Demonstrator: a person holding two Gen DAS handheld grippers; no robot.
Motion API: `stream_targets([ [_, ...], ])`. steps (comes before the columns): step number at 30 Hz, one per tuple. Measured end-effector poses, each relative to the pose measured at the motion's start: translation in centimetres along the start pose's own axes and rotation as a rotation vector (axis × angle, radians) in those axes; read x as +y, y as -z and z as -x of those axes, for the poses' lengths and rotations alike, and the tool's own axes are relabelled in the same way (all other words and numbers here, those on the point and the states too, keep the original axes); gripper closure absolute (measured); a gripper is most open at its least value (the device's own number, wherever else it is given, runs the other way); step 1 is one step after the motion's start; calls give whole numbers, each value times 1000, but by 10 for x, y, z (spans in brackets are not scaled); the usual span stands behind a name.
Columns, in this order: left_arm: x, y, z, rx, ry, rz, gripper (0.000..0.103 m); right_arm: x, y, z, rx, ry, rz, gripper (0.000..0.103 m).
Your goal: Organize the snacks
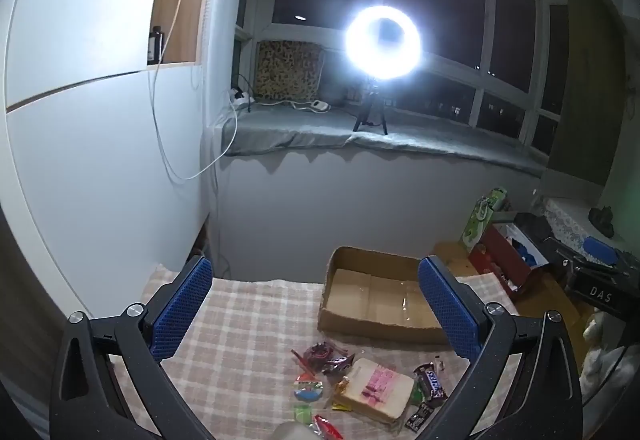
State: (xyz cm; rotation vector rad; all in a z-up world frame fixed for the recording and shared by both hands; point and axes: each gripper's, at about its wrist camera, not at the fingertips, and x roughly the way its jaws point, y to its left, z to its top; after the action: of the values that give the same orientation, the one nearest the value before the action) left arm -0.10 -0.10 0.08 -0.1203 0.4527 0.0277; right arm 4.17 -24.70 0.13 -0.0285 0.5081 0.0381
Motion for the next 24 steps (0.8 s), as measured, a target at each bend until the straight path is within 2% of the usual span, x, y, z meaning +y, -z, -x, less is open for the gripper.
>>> stream_targets([
  [3, -6, 1, 6, -14, -5, -22, 1, 1, 0, -1, 0, 7, 3, 0],
  [10, -2, -1, 1, 15, -9, 18, 1, 3, 0, -4, 12, 10, 6, 0],
  [24, 0, 0, -4, 14, 2, 18, 1, 2, -2, 1, 9, 7, -3, 0],
])
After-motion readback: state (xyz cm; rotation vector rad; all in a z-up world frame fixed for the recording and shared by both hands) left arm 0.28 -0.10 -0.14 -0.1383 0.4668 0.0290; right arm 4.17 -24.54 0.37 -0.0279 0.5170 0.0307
